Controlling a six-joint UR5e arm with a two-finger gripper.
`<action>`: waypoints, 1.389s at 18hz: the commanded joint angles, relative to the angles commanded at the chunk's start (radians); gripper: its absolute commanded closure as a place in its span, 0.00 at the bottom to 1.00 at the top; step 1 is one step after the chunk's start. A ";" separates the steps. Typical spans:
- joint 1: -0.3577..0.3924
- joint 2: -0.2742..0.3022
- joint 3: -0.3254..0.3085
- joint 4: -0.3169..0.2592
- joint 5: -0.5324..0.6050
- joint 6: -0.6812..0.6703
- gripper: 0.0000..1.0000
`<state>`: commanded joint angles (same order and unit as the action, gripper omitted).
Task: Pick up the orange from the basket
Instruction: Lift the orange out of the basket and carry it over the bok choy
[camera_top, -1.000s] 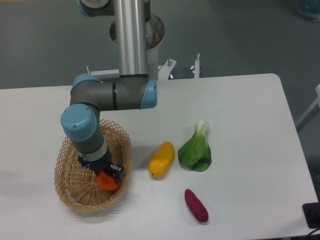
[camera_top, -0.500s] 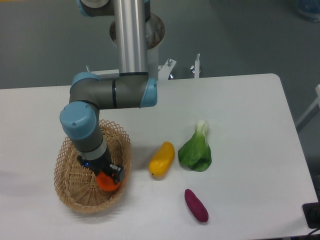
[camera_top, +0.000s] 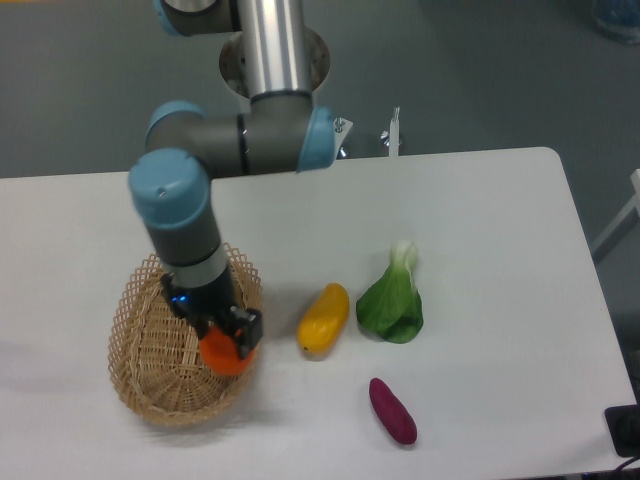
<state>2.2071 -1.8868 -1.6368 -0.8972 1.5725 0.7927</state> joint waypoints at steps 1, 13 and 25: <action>0.023 0.003 0.000 -0.020 -0.008 0.035 0.49; 0.356 0.023 0.063 -0.117 -0.089 0.453 0.49; 0.365 0.029 0.061 -0.121 -0.106 0.448 0.49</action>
<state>2.5725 -1.8577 -1.5754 -1.0186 1.4665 1.2410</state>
